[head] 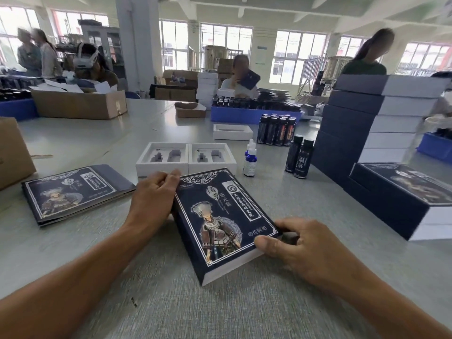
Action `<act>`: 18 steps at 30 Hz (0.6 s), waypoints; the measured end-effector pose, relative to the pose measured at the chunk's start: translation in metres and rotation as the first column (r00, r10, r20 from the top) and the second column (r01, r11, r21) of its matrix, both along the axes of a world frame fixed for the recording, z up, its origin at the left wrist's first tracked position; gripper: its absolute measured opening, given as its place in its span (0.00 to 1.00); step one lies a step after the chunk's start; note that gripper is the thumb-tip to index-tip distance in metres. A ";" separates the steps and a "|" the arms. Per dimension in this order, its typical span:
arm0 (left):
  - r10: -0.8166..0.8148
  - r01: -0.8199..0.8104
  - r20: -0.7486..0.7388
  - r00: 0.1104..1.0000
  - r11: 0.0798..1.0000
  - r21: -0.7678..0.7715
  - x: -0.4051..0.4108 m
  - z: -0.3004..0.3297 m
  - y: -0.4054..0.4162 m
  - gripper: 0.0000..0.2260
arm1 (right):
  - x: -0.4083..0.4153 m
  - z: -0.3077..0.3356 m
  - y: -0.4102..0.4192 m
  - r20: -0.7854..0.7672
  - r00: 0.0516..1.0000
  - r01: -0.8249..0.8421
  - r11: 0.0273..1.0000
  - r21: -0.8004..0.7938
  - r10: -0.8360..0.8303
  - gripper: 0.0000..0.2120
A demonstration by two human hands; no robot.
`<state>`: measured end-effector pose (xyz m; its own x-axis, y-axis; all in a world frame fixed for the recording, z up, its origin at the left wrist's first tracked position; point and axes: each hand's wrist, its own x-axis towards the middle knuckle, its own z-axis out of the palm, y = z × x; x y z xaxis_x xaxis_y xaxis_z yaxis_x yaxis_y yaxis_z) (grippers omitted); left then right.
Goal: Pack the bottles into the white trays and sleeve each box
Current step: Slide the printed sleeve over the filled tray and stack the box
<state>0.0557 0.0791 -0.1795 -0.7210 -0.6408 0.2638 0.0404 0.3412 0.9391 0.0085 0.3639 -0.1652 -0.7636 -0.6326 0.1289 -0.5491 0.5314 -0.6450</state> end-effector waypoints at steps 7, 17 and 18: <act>0.020 0.010 -0.192 0.981 0.988 0.154 0.002 0.000 0.013 0.16 | 0.001 0.012 0.005 0.238 0.969 0.101 0.988 -0.114 -0.072 0.24; -0.227 0.186 0.132 0.965 0.946 0.264 -0.023 -0.016 -0.003 0.13 | -0.050 0.073 0.105 0.399 0.770 0.617 0.420 -0.665 -0.498 0.16; -0.194 0.154 0.157 0.968 0.960 0.234 -0.026 -0.019 -0.002 0.14 | -0.059 0.077 0.124 0.384 0.713 0.644 0.331 -0.690 -0.587 0.16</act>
<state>0.0300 0.0773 -0.1986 -0.8485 -0.5291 -0.0107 -0.0930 0.1292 0.9872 -0.0510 0.4882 -0.0877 -0.9160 0.3340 0.2221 -0.2283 0.0209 -0.9734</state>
